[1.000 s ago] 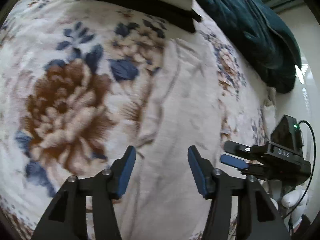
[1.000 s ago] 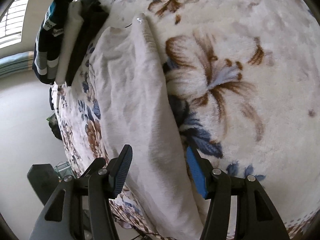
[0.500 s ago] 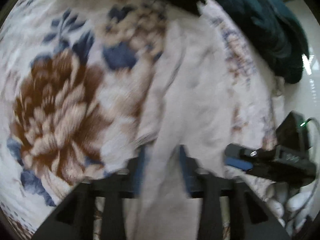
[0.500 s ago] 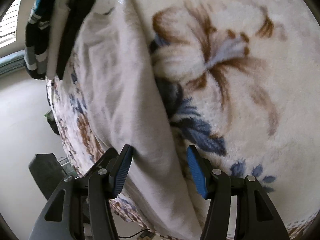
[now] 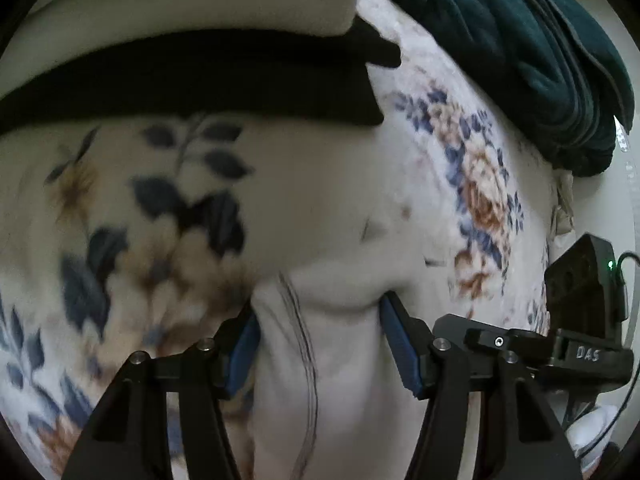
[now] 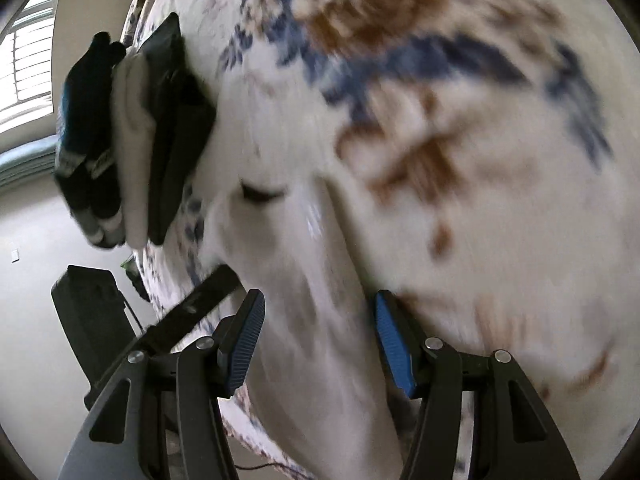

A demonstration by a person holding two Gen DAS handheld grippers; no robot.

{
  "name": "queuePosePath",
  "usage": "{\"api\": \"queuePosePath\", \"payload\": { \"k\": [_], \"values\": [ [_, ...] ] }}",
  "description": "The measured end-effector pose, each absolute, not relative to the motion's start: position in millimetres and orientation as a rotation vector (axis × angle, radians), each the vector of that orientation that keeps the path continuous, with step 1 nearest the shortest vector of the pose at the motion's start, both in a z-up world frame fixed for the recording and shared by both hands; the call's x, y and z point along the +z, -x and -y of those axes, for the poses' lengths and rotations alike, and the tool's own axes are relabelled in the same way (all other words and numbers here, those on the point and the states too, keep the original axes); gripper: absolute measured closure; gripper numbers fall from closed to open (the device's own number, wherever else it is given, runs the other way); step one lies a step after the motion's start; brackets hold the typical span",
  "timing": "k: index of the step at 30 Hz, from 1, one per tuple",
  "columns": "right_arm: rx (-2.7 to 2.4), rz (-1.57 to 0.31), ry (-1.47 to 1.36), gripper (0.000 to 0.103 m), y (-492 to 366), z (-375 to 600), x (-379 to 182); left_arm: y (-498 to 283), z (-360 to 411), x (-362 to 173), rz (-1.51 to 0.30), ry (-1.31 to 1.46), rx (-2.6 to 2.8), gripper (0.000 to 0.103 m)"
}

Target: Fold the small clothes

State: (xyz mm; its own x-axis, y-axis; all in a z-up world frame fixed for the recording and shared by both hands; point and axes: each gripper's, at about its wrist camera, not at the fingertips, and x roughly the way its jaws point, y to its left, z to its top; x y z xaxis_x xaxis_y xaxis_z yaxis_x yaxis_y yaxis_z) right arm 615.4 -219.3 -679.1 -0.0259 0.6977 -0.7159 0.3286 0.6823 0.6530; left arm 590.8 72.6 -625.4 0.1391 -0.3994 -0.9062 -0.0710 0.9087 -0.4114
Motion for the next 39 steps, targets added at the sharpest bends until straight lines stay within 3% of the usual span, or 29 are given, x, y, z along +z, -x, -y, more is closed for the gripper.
{"api": "queuePosePath", "payload": {
  "k": [1, 2, 3, 4, 5, 6, 7, 10, 12, 13, 15, 16, 17, 25, 32, 39],
  "values": [
    [0.369, -1.62, -0.853, 0.044, -619.1, 216.1, -680.2, -591.5, -71.0, -626.5, -1.407, 0.39, -0.246, 0.063],
    [0.375, -1.618, -0.849, 0.044, -622.1, 212.9, -681.2, -591.8, -69.0, -629.3, -1.402, 0.387, -0.255, 0.084],
    [0.375, -1.617, -0.843, 0.044, -624.3, 211.1, -683.0, -591.7, -68.2, -631.5, -1.403, 0.384, -0.255, 0.093],
    [0.368, -1.605, -0.828, 0.054, -626.0, 209.1, -682.6, -590.1, -67.3, -633.0, -1.391, 0.39, -0.265, 0.093],
    [0.372, -1.601, -0.802, 0.075, -627.7, 205.7, -682.3, -592.1, -65.5, -633.6, -1.383, 0.39, -0.268, 0.094],
    [0.367, -1.606, -0.775, 0.086, -627.7, 201.7, -682.2, -592.0, -65.5, -633.6, -1.377, 0.387, -0.262, 0.094],
    [0.363, -1.608, -0.753, 0.092, -629.1, 198.9, -681.4, -591.3, -68.3, -634.8, -1.376, 0.411, -0.263, 0.094],
    [0.353, -1.597, -0.725, 0.093, -629.3, 200.2, -681.0, -593.6, -83.9, -639.4, -1.39, 0.477, -0.228, 0.091],
    [0.333, -1.607, -0.756, 0.092, -628.0, 206.2, -682.8, -594.1, -91.8, -638.6, -1.414, 0.542, -0.233, 0.081],
    [0.329, -1.622, -0.777, 0.086, -626.8, 209.9, -682.5, -593.1, -94.3, -633.5, -1.418, 0.547, -0.233, 0.075],
    [0.35, -1.62, -0.793, 0.06, -617.2, 219.7, -670.9, -583.7, -98.3, -611.4, -1.387, 0.526, -0.242, 0.064],
    [0.359, -1.606, -0.787, 0.041, -609.3, 224.5, -662.9, -575.3, -99.8, -598.8, -1.362, 0.525, -0.252, 0.06],
    [0.375, -1.586, -0.781, 0.038, -596.1, 230.7, -650.5, -563.0, -101.8, -584.1, -1.334, 0.521, -0.258, 0.053],
    [0.363, -1.658, -0.801, 0.038, -433.5, 263.2, -604.4, -407.7, -125.5, -526.9, -1.351, 0.528, -0.244, 0.046],
    [0.306, -1.842, -0.772, 0.038, -284.4, 251.3, -625.2, -262.2, -123.8, -568.9, -1.592, 0.605, -0.198, 0.044],
    [0.245, -1.906, -0.777, 0.038, -210.0, 231.0, -667.0, -208.1, -102.0, -608.4, -1.67, 0.565, -0.214, 0.046]
  ]
}}
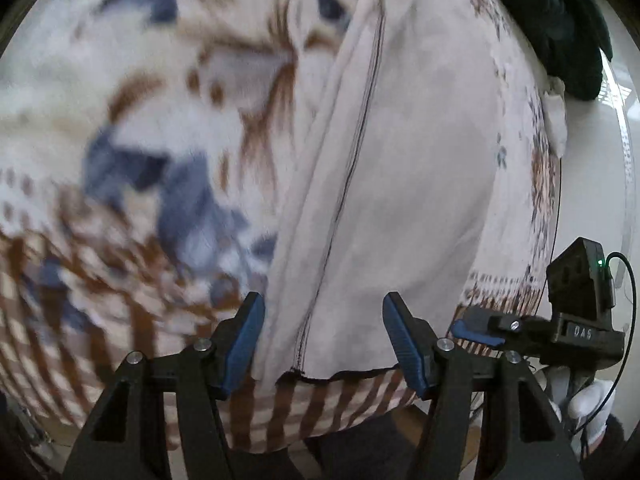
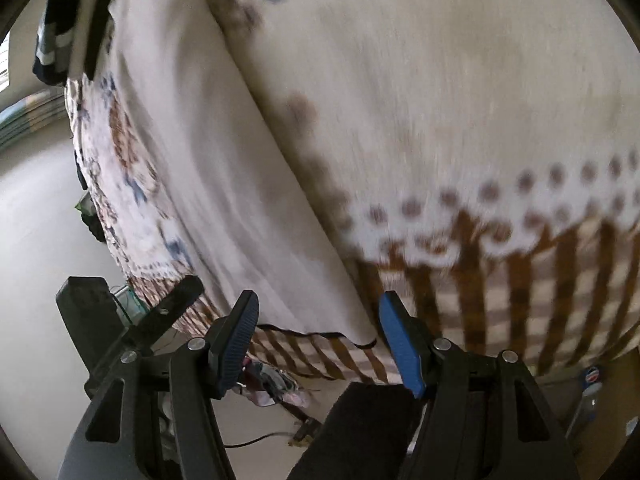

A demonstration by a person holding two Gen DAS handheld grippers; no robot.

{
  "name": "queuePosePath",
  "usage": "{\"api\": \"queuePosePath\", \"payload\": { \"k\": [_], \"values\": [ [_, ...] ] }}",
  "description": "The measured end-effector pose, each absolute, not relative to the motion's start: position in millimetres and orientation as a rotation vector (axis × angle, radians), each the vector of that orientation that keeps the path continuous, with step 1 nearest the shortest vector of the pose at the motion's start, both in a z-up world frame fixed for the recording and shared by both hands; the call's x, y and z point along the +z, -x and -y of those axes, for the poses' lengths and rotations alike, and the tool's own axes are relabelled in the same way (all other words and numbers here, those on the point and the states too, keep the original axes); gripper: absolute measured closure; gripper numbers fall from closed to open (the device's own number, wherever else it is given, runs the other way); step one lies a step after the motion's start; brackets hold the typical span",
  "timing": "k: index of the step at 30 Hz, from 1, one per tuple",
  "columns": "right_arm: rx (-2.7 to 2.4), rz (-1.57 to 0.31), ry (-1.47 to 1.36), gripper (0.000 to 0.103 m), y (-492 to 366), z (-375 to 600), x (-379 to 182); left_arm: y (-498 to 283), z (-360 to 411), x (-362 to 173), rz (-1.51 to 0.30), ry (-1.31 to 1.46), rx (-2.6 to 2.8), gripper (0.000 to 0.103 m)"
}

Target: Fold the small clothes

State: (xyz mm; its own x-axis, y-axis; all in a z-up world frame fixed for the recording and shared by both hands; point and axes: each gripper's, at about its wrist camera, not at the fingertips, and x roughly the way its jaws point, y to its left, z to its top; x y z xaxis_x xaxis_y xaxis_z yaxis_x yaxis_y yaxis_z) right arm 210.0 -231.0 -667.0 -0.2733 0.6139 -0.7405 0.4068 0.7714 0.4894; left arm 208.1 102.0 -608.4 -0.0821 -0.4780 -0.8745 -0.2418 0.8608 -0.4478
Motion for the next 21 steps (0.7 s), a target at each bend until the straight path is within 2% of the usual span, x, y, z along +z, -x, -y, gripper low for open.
{"api": "queuePosePath", "payload": {
  "k": [3, 4, 6, 7, 9, 11, 12, 21],
  "values": [
    [0.247, -1.915, -0.762, 0.038, -195.7, 222.6, -680.6, -202.3, -95.8, -614.4, -1.644, 0.566, -0.237, 0.046],
    [0.251, -1.916, -0.763, 0.038, -192.5, 217.4, -684.6, -201.1, -93.5, -612.9, -1.625, 0.569, -0.244, 0.05],
    [0.246, -1.894, -0.769, 0.038, -189.0, 210.8, -685.0, -196.4, -90.7, -611.3, -1.615, 0.555, -0.242, 0.088],
    [0.25, -1.884, -0.781, 0.041, -187.3, 208.6, -685.0, -194.3, -89.4, -611.6, -1.609, 0.557, -0.24, 0.089],
    [0.246, -1.868, -0.808, 0.056, -186.7, 203.4, -684.7, -189.8, -92.6, -609.5, -1.586, 0.58, -0.231, 0.091],
    [0.239, -1.848, -0.816, 0.083, -185.8, 202.7, -679.9, -189.1, -95.1, -605.5, -1.568, 0.593, -0.229, 0.092],
    [0.242, -1.839, -0.82, 0.088, -185.8, 204.1, -676.7, -188.5, -98.1, -602.6, -1.558, 0.597, -0.23, 0.093],
    [0.314, -1.697, -0.887, 0.094, -209.5, 222.2, -609.2, -214.4, -114.9, -531.4, -1.415, 0.684, -0.273, 0.094]
  ]
}}
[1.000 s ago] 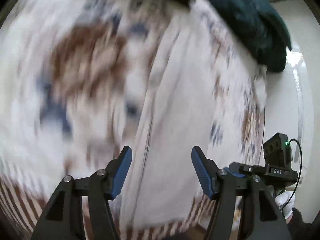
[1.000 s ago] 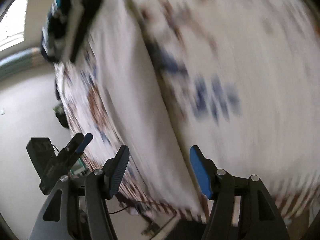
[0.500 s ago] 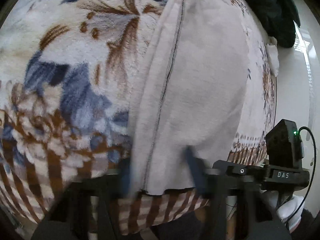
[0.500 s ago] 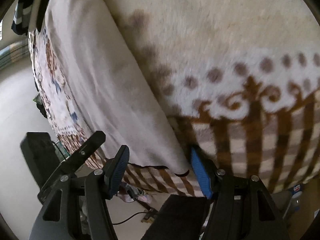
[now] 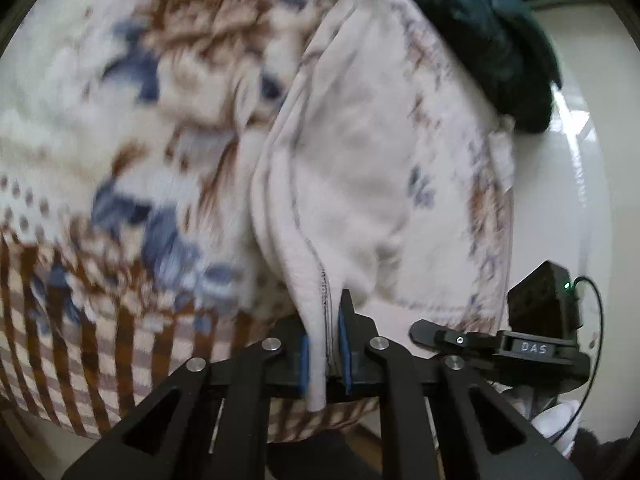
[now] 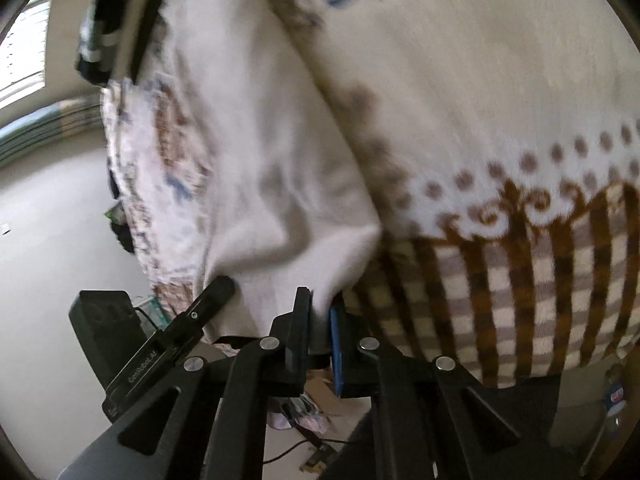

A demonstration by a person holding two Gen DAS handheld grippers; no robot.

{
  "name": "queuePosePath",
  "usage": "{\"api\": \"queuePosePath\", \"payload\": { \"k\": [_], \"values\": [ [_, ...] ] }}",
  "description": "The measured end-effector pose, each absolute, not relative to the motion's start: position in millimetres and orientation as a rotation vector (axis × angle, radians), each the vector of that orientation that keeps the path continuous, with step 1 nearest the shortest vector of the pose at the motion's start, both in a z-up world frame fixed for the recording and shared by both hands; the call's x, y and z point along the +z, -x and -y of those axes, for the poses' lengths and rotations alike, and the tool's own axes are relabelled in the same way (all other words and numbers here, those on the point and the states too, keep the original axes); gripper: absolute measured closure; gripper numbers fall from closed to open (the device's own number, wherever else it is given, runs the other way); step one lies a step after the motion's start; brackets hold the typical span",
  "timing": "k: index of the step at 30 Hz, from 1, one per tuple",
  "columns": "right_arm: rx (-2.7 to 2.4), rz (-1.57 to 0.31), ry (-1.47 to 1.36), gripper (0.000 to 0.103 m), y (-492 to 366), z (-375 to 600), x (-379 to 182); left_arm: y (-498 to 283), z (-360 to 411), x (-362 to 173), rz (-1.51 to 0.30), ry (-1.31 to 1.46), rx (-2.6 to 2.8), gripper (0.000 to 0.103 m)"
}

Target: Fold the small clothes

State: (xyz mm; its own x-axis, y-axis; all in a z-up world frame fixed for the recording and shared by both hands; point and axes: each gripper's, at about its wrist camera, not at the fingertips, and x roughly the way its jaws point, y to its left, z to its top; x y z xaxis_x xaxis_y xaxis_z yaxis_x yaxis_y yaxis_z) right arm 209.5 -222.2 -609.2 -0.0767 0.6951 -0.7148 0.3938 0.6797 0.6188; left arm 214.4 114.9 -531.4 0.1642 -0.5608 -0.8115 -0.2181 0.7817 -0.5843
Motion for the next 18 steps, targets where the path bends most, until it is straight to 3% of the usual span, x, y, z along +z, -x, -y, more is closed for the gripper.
{"api": "queuePosePath", "payload": {
  "k": [8, 13, 18],
  "values": [
    [0.351, -1.531, -0.935, 0.095, -302.8, 235.0, -547.7, -312.9, -113.3, -474.3, -1.231, 0.758, -0.306, 0.098],
    [0.349, -1.456, -0.893, 0.1, -384.8, 244.0, -538.4, -395.3, -111.6, -483.1, -1.18, 0.691, -0.287, 0.099],
    [0.384, -1.558, -0.74, 0.1, -434.2, 241.5, -554.6, -427.7, -126.7, -505.1, -1.237, 0.699, -0.263, 0.096]
  ]
}}
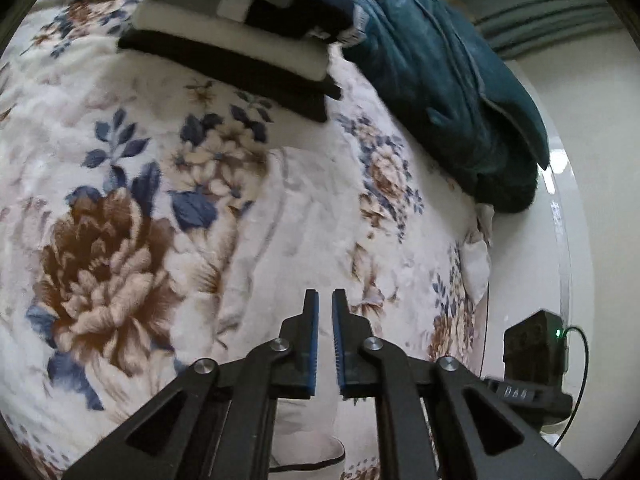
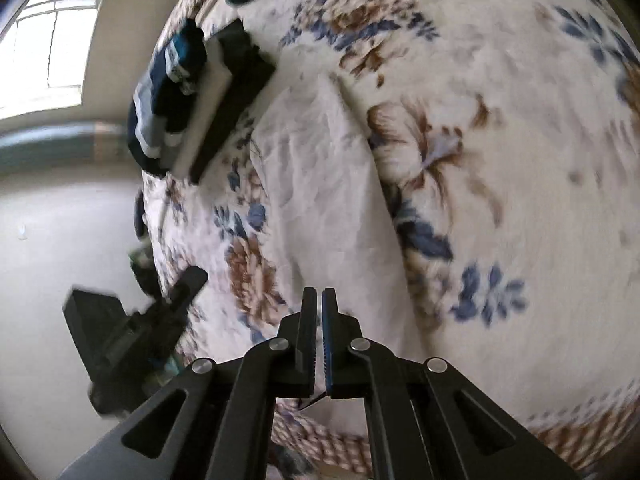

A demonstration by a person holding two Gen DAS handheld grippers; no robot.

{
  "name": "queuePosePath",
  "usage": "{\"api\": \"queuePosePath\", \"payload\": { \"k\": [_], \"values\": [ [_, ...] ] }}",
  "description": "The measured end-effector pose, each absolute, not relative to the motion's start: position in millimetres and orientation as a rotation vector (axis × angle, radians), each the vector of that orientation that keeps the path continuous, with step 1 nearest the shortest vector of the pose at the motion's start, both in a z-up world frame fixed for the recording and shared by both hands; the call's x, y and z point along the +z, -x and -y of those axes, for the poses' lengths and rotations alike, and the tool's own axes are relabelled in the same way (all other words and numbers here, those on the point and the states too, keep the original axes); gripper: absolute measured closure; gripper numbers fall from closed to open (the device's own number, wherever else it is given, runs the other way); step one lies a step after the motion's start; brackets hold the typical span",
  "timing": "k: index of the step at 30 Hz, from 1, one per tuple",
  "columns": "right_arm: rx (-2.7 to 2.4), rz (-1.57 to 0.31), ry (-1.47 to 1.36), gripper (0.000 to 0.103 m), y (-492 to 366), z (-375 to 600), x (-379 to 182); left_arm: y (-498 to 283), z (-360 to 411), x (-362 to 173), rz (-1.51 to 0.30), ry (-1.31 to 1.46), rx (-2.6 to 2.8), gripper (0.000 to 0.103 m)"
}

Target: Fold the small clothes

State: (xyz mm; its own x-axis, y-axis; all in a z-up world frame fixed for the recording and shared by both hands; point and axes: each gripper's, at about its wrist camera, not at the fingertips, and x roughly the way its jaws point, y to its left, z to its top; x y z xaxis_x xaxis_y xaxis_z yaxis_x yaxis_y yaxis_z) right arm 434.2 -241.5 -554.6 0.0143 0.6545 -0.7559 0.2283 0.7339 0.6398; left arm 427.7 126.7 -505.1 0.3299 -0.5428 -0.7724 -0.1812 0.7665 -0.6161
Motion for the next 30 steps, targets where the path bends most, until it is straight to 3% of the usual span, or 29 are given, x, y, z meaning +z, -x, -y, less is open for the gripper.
{"api": "queuePosePath", "payload": {
  "k": [1, 3, 5, 9, 13, 15, 16, 17, 18, 22, 24, 25, 26, 30],
  "values": [
    [0.39, -1.581, -0.682, 0.099, -432.3, 236.6, -556.7, -425.8, -131.2, -507.7, -1.256, 0.698, -0.264, 0.094],
    [0.435, -1.63, -0.645, 0.099, -423.7, 230.7, -560.4, -416.3, -140.0, -516.1, -1.301, 0.71, -0.253, 0.068],
    [0.444, -1.678, -0.659, 0.098, -409.2, 226.1, -568.1, -402.4, -145.5, -532.1, -1.349, 0.747, -0.224, 0.052],
    [0.381, -1.748, -0.745, 0.098, -382.0, 220.5, -593.9, -379.0, -135.8, -562.5, -1.464, 0.755, -0.18, 0.052],
    [0.368, -1.758, -0.787, 0.095, -362.9, 206.1, -600.2, -346.1, -137.0, -559.8, -1.462, 0.725, -0.182, 0.052],
    [0.392, -1.717, -0.754, 0.07, -356.7, 198.4, -591.1, -327.4, -145.9, -557.0, -1.463, 0.733, -0.16, 0.052],
    [0.402, -1.694, -0.73, 0.04, -351.6, 193.7, -586.7, -318.5, -150.4, -555.4, -1.464, 0.727, -0.145, 0.052],
    [0.408, -1.672, -0.709, 0.026, -348.4, 191.1, -581.4, -307.2, -156.2, -553.5, -1.466, 0.716, -0.123, 0.052],
    [0.412, -1.657, -0.681, 0.025, -345.6, 187.5, -577.0, -301.8, -159.2, -552.8, -1.464, 0.71, -0.112, 0.052],
    [0.326, -1.682, -0.533, 0.028, -340.8, 170.4, -580.4, -272.3, -167.0, -554.2, -1.467, 0.636, -0.045, 0.052],
    [0.285, -1.668, -0.567, 0.059, -340.5, 166.2, -589.3, -257.8, -173.5, -556.6, -1.468, 0.655, -0.032, 0.052],
    [0.27, -1.66, -0.546, 0.087, -338.7, 161.8, -591.4, -252.8, -174.6, -557.5, -1.468, 0.662, -0.03, 0.052],
    [0.262, -1.646, -0.508, 0.094, -335.5, 157.2, -589.3, -245.5, -176.9, -556.5, -1.465, 0.669, -0.027, 0.052],
    [0.374, -1.596, -0.316, 0.096, -296.1, 131.6, -562.1, -221.0, -184.6, -549.5, -1.45, 0.705, -0.026, 0.052]
  ]
}}
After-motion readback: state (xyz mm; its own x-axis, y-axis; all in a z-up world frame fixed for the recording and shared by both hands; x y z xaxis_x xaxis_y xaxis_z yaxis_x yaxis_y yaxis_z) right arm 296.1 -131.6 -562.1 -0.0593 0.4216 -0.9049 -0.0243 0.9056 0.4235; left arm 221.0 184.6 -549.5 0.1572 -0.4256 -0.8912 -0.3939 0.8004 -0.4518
